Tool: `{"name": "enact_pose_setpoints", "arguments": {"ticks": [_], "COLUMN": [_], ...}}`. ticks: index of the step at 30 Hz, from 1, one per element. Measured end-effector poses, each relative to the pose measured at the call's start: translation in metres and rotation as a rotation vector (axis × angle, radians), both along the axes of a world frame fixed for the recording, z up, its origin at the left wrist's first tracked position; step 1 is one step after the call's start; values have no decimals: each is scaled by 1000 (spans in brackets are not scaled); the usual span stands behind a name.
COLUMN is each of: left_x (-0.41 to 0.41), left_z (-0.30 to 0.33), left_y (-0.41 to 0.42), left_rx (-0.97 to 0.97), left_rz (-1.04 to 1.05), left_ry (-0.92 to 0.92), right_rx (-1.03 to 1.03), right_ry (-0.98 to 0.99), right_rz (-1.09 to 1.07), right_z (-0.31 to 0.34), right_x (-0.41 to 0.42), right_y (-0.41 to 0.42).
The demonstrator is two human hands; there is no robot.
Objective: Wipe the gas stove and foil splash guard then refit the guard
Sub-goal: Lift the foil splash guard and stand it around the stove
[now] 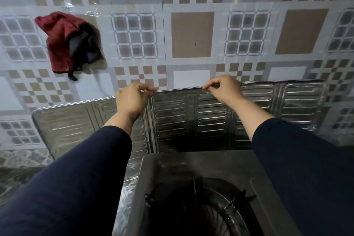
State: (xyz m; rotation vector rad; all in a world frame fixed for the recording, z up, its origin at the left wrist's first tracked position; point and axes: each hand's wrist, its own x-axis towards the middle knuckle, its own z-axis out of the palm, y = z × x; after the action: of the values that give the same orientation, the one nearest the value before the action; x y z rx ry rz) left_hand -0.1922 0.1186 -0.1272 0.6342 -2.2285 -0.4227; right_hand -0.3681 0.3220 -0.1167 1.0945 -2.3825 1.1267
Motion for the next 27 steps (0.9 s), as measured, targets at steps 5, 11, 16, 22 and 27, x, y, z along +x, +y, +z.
{"name": "enact_pose_setpoints", "arguments": {"ticks": [5, 11, 16, 22, 27], "left_x": [7, 10, 9, 4, 23], "left_z": [-2, 3, -8, -3, 2], "left_y": [-1, -10, -11, -11, -19], "left_rx": [-78, -96, -30, -2, -143], "left_rz": [63, 80, 69, 37, -16], "left_ry": [51, 70, -8, -97, -181], "right_rx": [3, -52, -8, 28, 16], "right_ry": [12, 14, -2, 16, 19], "right_rz": [82, 92, 74, 161, 201], "right_z": [1, 9, -14, -6, -10], "right_x": [11, 18, 17, 32, 45], "right_y": [-13, -23, -23, -48, -67]}}
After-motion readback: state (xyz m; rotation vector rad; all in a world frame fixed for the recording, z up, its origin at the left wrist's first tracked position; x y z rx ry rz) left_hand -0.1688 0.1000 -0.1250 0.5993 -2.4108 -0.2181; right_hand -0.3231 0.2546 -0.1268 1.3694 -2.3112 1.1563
